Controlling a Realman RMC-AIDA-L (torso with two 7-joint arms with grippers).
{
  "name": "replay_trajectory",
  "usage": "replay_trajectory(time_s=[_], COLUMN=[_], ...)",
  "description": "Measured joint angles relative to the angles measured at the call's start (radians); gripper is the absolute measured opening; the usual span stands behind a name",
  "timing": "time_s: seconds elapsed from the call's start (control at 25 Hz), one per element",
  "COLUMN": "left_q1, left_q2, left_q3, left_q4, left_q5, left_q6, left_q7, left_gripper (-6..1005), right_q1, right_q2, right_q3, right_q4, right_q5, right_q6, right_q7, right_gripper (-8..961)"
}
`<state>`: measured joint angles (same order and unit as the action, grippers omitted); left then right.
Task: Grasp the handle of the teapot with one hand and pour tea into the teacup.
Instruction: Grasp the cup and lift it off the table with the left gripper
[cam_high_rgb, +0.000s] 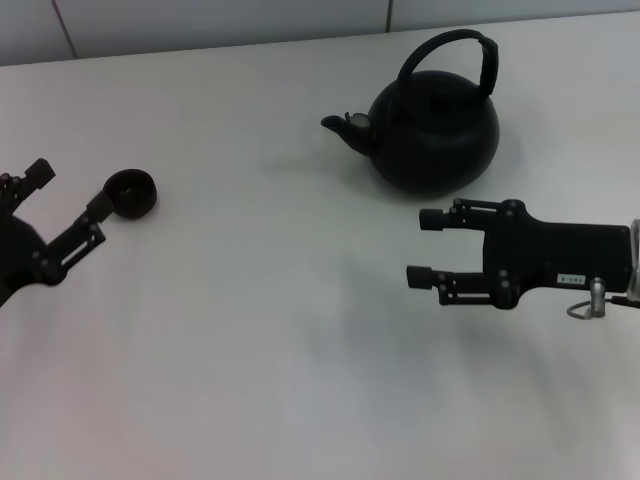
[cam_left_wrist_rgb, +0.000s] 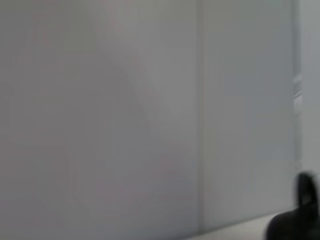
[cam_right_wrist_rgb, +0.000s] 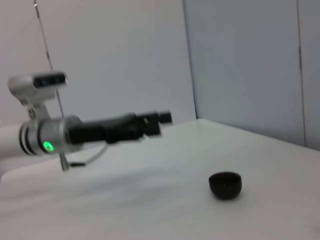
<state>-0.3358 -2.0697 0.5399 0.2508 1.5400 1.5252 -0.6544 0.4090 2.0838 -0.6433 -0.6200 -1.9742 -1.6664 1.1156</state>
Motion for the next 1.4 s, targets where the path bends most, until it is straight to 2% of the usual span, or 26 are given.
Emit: replay_trajectory(time_s=[0.28,0.44,0.48,0.88,0.92,1.08,1.4], left_q1=[-0.091,-0.112,-0.122,-0.115,-0.111,-0.11,-0.137], left_q2=[-0.001,-0.002,-0.003,-0.001,-0.001,-0.001,-0.004], left_q3=[0.0,0.004,0.011,0.044,0.077,0.088,0.11], left_q4=[-0.059,-0.061,-0.063,-0.062,-0.063,-0.063,-0.064], left_q5=[-0.053,-0.051,-0.049,-0.049,-0.049,-0.049,-0.052], left_q6=[-0.249,-0.313,-0.364,-0.389,-0.4,-0.418,-0.514], left_q7=[0.021,0.021,0.021,0.022,0.022,0.022,0.023], left_gripper=[793,792,792,790,790,789,788], right_q1=[0.013,0.018,0.02,0.03,0.033,0.039,0.041], right_q2=[-0.001,-0.002,-0.002,-0.003,-0.003,-0.003,-0.003], right_q3=[0.003,0.004,0.005,0.005,0.005,-0.005,-0.006], right_q4=[0.002,0.0,0.0,-0.005,-0.006,-0.006,-0.006], right_q5=[0.026,0.026,0.026,0.053,0.053,0.053,0.053], right_q6=[0.0,0.004,0.004,0.005,0.005,0.007,0.013], right_q7=[0.037,0.053,0.054,0.059,0.06,0.062,0.075], right_gripper=[752,751,751,751,751,751,751])
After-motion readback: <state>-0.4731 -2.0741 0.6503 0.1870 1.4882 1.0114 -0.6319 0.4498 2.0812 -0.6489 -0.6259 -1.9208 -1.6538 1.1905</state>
